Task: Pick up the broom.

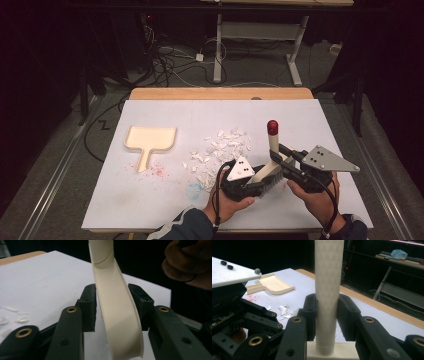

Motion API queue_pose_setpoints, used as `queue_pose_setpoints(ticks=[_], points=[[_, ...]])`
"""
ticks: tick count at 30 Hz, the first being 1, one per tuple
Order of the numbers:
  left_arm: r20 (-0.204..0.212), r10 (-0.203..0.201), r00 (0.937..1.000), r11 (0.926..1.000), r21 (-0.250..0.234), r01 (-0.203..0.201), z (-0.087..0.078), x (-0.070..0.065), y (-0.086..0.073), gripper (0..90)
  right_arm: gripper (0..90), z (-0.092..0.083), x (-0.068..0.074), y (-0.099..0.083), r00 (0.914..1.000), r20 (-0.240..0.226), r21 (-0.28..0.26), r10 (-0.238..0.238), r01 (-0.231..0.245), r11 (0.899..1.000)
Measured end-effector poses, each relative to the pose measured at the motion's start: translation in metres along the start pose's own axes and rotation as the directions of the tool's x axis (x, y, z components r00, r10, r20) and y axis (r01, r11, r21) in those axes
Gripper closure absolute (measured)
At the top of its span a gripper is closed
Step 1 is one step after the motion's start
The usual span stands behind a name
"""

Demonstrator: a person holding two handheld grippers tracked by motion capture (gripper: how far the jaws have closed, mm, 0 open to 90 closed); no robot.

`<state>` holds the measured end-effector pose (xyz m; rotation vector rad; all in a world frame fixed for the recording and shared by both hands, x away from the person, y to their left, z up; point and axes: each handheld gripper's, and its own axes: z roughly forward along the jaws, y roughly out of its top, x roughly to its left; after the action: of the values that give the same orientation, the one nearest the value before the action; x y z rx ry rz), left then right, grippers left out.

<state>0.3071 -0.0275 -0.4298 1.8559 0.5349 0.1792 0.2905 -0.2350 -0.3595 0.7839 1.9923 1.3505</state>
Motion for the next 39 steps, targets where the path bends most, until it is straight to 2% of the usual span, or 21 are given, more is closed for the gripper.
queue_pose_setpoints(ticks=[3,6,10,11,15,16,17,18,19,21,22,23,25,26,28,30,32,34,35,36,39], points=[[0.022,-0.002,0.9998,0.9998,0.019,0.002,-0.007,0.007,0.001,64.7,70.3,-0.003,-0.004,-0.001,0.9993,-0.038,-0.012,0.008,-0.009,1.0],[0.021,0.074,0.9971,0.9943,0.076,-0.075,-0.02,0.01,0.005,64.8,68.2,-0.005,-0.007,-0.002,0.9951,-0.098,-0.02,0.01,-0.012,1.0],[0.045,0.093,0.9946,0.9898,0.104,-0.098,-0.03,0.015,0.005,64.9,57.1,-0.004,-0.013,-0.003,0.9881,-0.153,-0.02,-0.018,0.015,1.0],[0.065,0.116,0.9911,0.9846,0.124,-0.124,-0.036,0.017,0.005,64.9,50.1,-0.003,-0.019,-0.005,0.9773,-0.21,0.004,-0.026,0.028,1.0],[0.094,0.15,0.9842,0.979,0.125,-0.162,-0.049,0.018,0.008,64.9,42.8,-0.001,-0.025,-0.012,0.9493,-0.3,0.079,-0.093,0.122,0.989],[0.094,0.15,0.9842,0.979,0.125,-0.162,-0.049,0.018,0.008,64.9,42.8,-0.001,-0.025,-0.012,0.9493,-0.3,0.079,-0.093,0.122,0.989],[0.106,0.156,0.982,0.9781,0.122,-0.169,-0.052,0.018,0.009,64.9,39.4,0.002,-0.025,-0.016,0.9306,-0.346,0.11,-0.12,0.168,0.98],[0.134,0.171,0.9761,0.9756,0.115,-0.187,-0.056,0.017,0.01,64.9,37.9,0.004,-0.024,-0.018,0.9226,-0.368,0.119,-0.115,0.17,0.978],[0.134,0.171,0.9761,0.9756,0.115,-0.187,-0.056,0.017,0.01,64.9,37.9,0.004,-0.024,-0.018,0.9226,-0.368,0.119,-0.115,0.17,0.978],[0.187,0.193,0.9632,0.969,0.118,-0.217,-0.06,0.013,0.011,64.9,33.1,0.014,-0.021,-0.024,0.8849,-0.449,0.159,-0.124,0.216,0.963],[0.187,0.193,0.9632,0.969,0.118,-0.217,-0.06,0.013,0.011,64.9,33.1,0.014,-0.021,-0.024,0.8849,-0.449,0.159,-0.124,0.216,0.963],[0.201,0.205,0.9579,0.9653,0.12,-0.232,-0.061,0.011,0.011,64.9,36.3,0.019,-0.015,-0.028,0.8384,-0.528,0.175,-0.135,0.263,0.949],[0.244,0.224,0.9436,0.9587,0.119,-0.258,-0.061,0.008,0.01,64.8,48.0,0.023,-0.009,-0.033,0.7978,-0.586,0.178,-0.141,0.297,0.938],[0.244,0.224,0.9436,0.9587,0.119,-0.258,-0.061,0.008,0.01,64.8,52.6,0.025,-0.008,-0.035,0.7695,-0.623,0.159,-0.139,0.299,0.941],[0.273,0.205,0.9398,0.9635,0.113,-0.243,-0.06,0.012,0.008,64.5,55.8,0.029,-0.009,-0.037,0.7432,-0.659,0.147,-0.114,0.276,0.95],[0.265,0.201,0.943,0.9646,0.114,-0.238,-0.06,0.015,0.007,61.0,60.8,0.029,-0.007,-0.037,0.7419,-0.662,0.161,-0.104,0.278,0.947],[0.23,0.197,0.9529,0.9662,0.119,-0.229,-0.059,0.019,0.006,57.8,62.8,0.032,-0.005,-0.037,0.7517,-0.653,0.171,-0.096,0.27,0.948],[0.2,0.208,0.9574,0.9651,0.116,-0.234,-0.06,0.021,0.006,46.6,66.8,0.031,-0.004,-0.037,0.7505,-0.653,0.171,-0.099,0.274,0.947],[0.198,0.208,0.9579,0.9664,0.11,-0.232,-0.061,0.024,0.005,46.0,67.5,0.031,-0.003,-0.036,0.7654,-0.636,0.179,-0.1,0.273,0.945],[0.188,0.206,0.9603,0.967,0.112,-0.229,-0.063,0.026,0.005,42.3,67.5,0.031,-0.003,-0.035,0.7682,-0.632,0.182,-0.103,0.276,0.944],[0.045,0.234,0.9713,0.9641,0.119,-0.237,-0.077,0.035,0.002,34.6,67.5,0.029,-0.006,-0.032,0.8043,-0.587,0.201,-0.094,0.257,0.945]])
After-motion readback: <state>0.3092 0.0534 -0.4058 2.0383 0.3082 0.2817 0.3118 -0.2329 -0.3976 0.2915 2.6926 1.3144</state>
